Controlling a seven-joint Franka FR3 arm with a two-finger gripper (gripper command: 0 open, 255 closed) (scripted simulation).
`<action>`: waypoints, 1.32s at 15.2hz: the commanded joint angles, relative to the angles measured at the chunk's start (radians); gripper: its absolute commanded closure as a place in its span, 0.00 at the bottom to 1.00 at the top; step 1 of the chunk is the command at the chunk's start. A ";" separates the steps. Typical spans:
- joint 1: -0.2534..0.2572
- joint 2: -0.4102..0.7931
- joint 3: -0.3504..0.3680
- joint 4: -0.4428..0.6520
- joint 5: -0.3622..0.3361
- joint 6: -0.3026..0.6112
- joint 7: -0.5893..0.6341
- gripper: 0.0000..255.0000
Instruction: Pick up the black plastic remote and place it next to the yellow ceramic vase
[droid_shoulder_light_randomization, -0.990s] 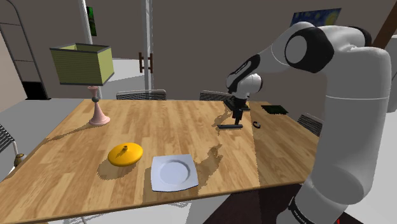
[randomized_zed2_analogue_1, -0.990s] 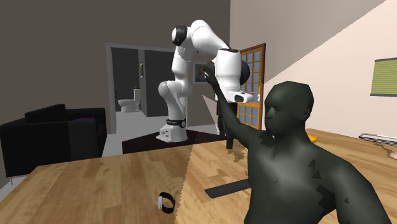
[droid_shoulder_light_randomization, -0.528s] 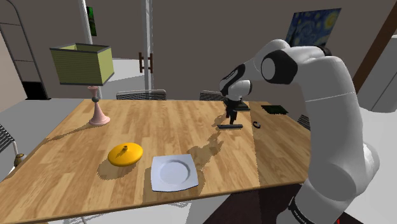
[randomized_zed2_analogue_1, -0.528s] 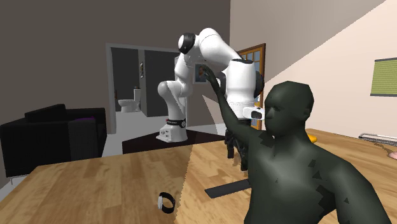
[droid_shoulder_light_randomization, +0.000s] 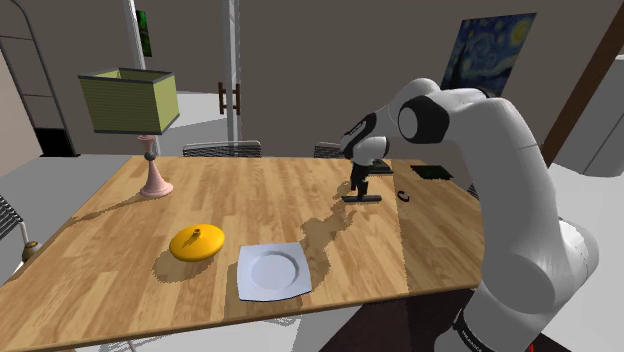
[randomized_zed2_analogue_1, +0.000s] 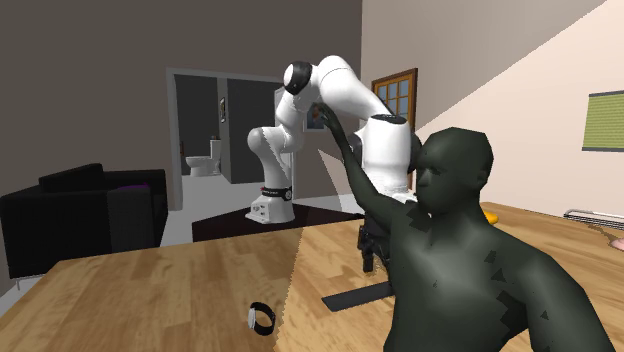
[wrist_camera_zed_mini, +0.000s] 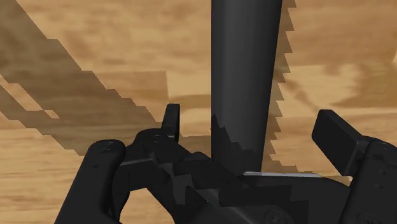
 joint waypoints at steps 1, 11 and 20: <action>-0.004 0.021 0.006 0.005 0.007 0.016 -0.004 0.00; -0.005 0.026 0.008 0.005 0.008 0.021 -0.005 1.00; -0.004 0.017 0.005 0.003 0.005 0.013 -0.003 1.00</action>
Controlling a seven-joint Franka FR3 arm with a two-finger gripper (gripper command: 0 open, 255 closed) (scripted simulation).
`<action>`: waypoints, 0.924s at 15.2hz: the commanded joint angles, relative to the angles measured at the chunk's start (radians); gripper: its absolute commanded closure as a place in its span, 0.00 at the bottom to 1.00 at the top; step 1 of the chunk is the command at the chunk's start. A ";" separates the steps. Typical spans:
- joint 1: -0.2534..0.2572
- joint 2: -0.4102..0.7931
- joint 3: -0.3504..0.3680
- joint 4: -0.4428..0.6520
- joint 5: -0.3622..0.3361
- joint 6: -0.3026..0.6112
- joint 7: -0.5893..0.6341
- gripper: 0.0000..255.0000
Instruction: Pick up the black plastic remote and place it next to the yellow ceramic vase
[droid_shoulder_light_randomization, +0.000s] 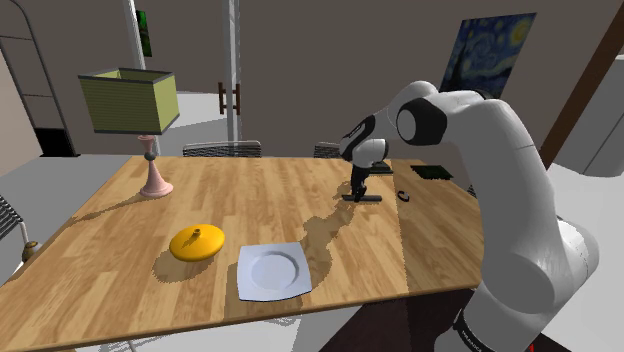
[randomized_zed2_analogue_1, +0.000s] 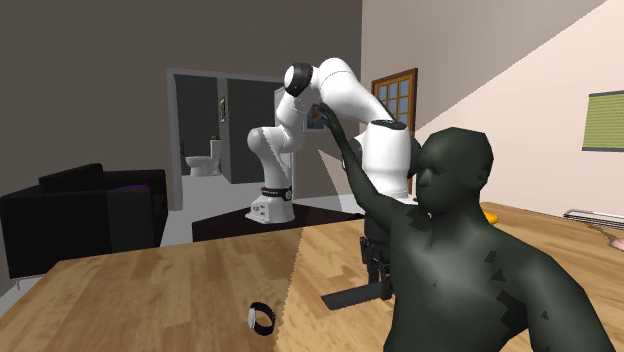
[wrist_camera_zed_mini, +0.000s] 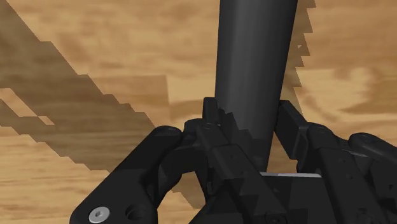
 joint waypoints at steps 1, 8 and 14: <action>0.003 -0.012 -0.004 -0.003 -0.004 -0.012 0.002 1.00; 0.015 -0.074 -0.022 -0.006 -0.026 -0.070 0.015 1.00; 0.025 -0.123 -0.037 0.001 -0.045 -0.123 0.025 1.00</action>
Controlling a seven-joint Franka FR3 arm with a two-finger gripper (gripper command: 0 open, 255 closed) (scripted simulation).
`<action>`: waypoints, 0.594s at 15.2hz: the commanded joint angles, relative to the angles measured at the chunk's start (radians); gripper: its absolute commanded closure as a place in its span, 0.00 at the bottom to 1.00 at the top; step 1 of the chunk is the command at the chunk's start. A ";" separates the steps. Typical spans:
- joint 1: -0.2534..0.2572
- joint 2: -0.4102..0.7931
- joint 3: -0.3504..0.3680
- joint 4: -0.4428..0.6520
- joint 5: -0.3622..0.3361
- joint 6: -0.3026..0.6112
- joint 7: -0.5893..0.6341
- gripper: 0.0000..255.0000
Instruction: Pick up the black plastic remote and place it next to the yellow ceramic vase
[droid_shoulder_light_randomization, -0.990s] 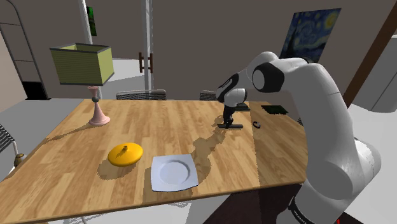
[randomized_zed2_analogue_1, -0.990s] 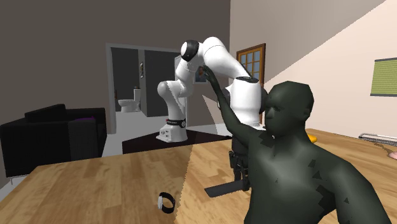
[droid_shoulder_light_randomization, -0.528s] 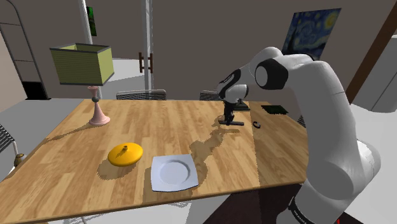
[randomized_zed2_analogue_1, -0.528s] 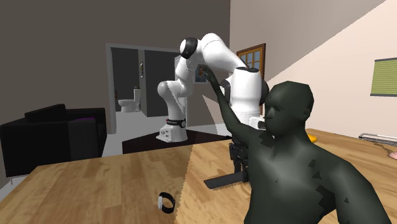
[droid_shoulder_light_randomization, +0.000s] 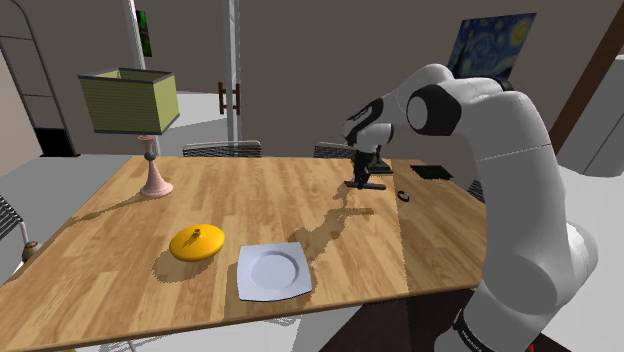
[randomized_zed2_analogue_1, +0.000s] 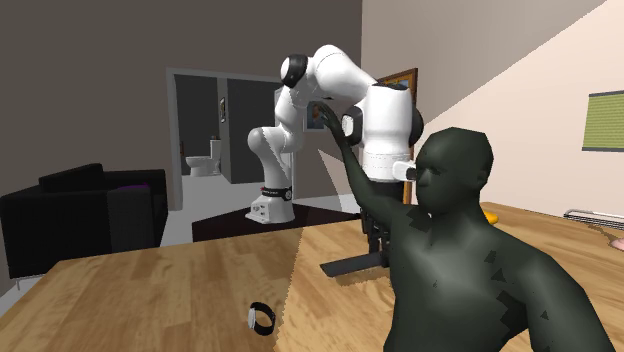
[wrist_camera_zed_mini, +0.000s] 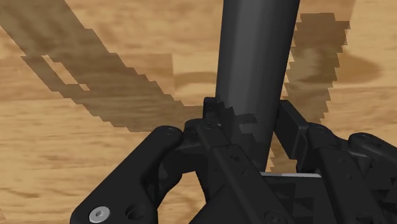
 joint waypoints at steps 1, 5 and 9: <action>0.005 -0.017 -0.005 0.002 -0.007 -0.019 0.006 1.00; 0.010 -0.046 -0.013 0.012 -0.019 -0.057 0.013 1.00; 0.014 -0.073 -0.021 0.026 -0.031 -0.096 0.020 1.00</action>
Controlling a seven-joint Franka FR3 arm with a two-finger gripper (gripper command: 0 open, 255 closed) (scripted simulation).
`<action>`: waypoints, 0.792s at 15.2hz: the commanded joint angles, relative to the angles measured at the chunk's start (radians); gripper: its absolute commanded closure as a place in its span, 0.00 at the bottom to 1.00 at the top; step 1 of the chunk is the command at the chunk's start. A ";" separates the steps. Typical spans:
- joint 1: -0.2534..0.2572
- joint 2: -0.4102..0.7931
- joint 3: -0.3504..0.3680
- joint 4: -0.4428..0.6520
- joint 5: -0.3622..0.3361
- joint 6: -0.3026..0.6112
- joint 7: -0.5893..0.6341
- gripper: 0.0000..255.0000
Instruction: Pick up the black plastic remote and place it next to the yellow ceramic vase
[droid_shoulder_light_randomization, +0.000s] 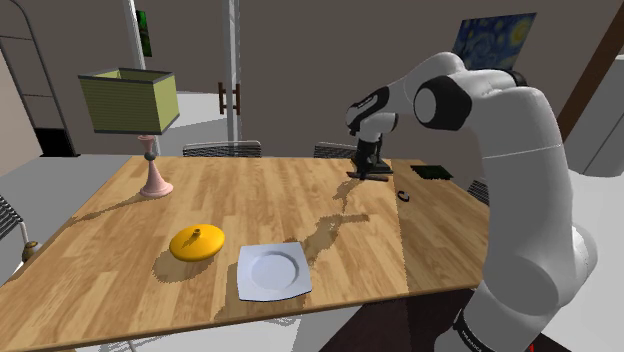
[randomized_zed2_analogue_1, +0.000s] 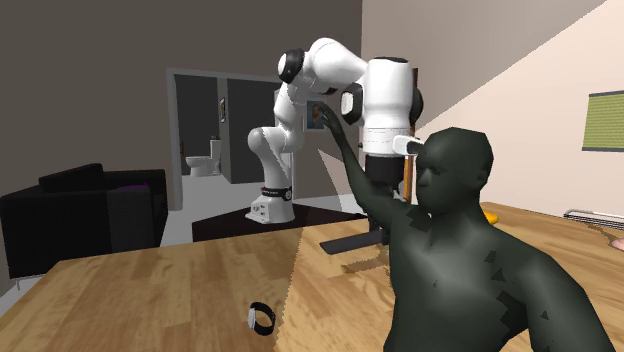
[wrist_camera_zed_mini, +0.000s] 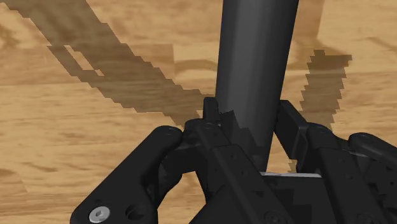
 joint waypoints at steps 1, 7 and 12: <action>0.002 -0.010 -0.003 0.015 -0.006 -0.025 0.006 1.00; 0.087 -0.108 -0.003 -0.106 -0.037 0.007 0.085 1.00; 0.184 -0.196 0.010 -0.235 -0.070 0.056 0.193 1.00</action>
